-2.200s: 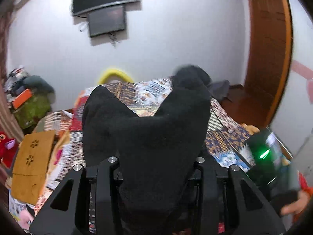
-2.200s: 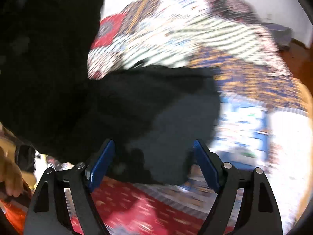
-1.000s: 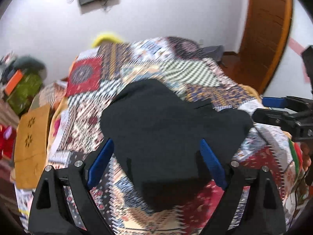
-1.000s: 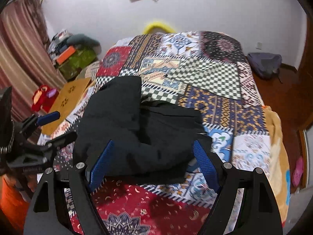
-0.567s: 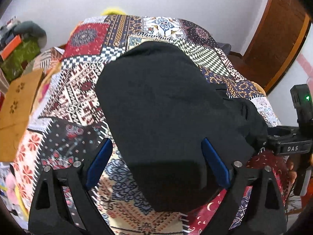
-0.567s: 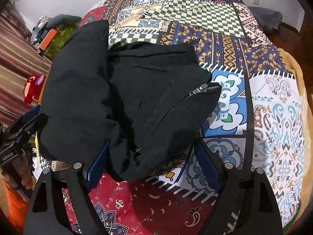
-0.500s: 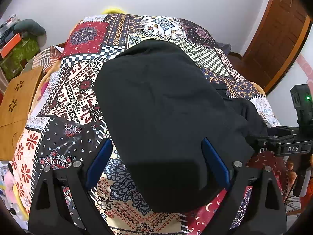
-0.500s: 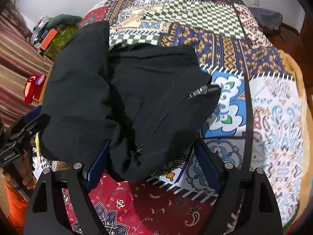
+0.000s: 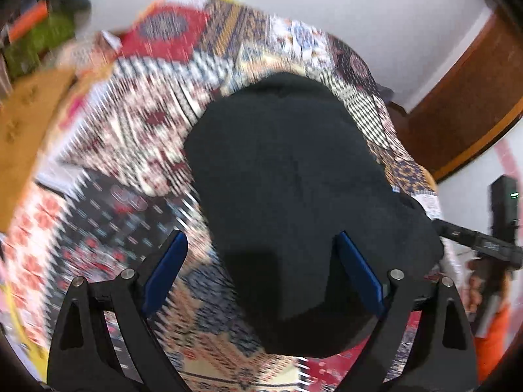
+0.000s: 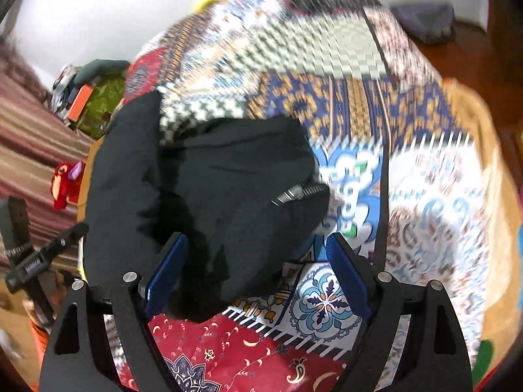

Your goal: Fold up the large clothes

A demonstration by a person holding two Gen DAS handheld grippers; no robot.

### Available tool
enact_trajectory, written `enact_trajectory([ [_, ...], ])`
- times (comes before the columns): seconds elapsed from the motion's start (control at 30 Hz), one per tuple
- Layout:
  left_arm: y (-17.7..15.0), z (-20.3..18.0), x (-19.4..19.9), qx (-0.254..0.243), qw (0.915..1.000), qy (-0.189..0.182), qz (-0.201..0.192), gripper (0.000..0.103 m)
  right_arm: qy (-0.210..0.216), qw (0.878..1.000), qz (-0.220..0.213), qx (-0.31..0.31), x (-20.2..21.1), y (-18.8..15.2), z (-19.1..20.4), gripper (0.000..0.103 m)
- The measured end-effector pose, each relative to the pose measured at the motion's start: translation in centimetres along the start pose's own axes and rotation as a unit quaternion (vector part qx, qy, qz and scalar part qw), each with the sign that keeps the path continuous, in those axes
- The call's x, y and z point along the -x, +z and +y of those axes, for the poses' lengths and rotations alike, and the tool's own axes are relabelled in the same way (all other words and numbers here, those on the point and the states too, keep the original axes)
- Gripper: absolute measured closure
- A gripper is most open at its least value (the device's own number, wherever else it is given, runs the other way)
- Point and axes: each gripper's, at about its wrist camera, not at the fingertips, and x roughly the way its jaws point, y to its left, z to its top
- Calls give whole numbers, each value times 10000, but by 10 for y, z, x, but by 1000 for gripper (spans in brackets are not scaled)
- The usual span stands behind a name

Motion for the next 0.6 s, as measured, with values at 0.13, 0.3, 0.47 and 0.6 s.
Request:
enact_trajectory([
  [0.13,1,14,-18,570,9960,-642,248,7,160,9985,410,-312,-28,-2,-16,19],
  [0.3,2,30,-49,1334,9827,-1173,525,0,255,9983,487,-215,-42,7,-9,19],
  [0.47,8,32,-65,1586,9758,-1382,602,0,220,9974,650,-234,-61,16,-1,17],
  [0.6,11,34,-69,1659,9735,-1445,631,0,364,9970,665,-180,-65,21,5,20],
])
